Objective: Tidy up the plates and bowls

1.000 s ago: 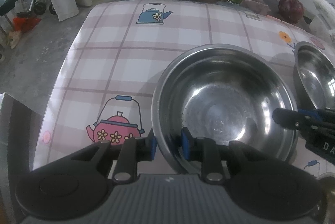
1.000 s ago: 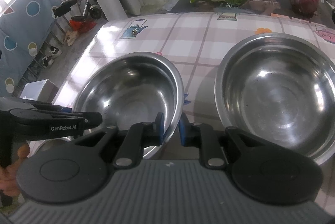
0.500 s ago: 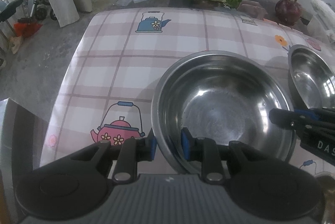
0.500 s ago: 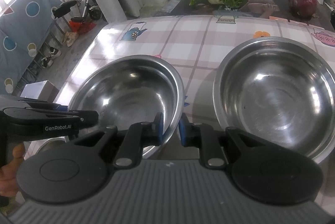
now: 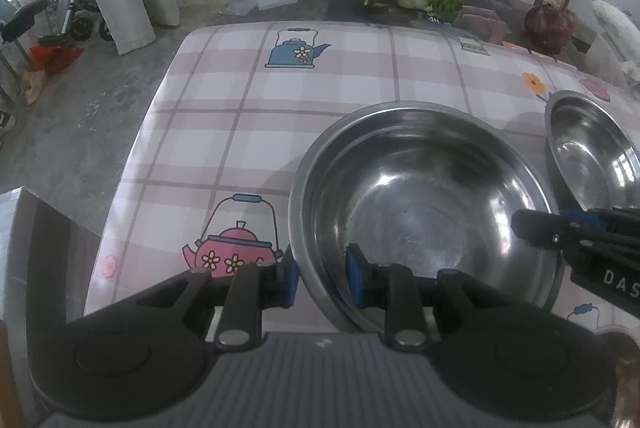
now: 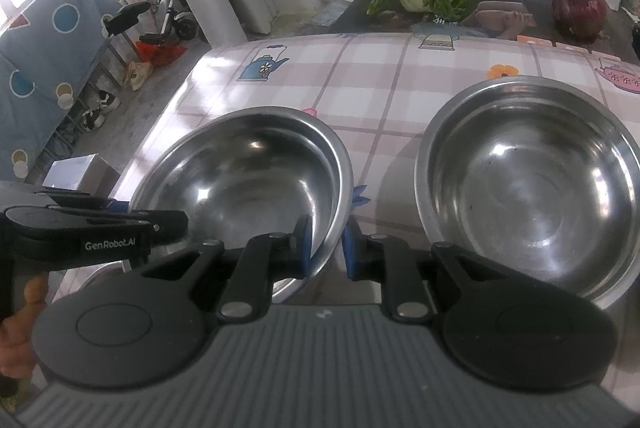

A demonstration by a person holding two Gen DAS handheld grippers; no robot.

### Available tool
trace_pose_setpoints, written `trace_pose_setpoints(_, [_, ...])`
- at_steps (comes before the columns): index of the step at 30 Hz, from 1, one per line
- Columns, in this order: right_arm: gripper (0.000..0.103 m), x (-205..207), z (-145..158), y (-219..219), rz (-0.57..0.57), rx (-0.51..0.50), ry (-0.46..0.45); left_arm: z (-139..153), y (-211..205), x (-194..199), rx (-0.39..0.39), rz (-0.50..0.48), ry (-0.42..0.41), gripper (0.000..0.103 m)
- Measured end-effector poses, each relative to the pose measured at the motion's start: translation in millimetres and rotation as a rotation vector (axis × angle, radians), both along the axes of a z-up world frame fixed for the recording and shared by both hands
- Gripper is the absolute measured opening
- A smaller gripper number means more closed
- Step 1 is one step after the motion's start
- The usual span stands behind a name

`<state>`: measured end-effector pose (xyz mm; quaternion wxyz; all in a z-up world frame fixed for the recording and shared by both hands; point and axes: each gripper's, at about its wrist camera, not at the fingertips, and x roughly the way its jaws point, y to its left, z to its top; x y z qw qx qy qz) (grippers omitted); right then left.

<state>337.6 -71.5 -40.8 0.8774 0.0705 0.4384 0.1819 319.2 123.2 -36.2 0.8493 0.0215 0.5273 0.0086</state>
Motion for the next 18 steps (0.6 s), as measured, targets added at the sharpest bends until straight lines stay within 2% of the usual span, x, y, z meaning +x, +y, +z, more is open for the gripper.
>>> trace_pose_setpoints(10, [0.017,-4.3,8.4,-1.5,0.004,0.005,-0.013,15.5,-4.0,-9.5,0.011,-0.006,-0.03,0.025])
trace_pose_setpoints(18, [0.017,-12.9,26.0,-13.2,-0.014,0.023,-0.039,38.8,-17.2,-16.0,0.012,-0.018,-0.075,0.026])
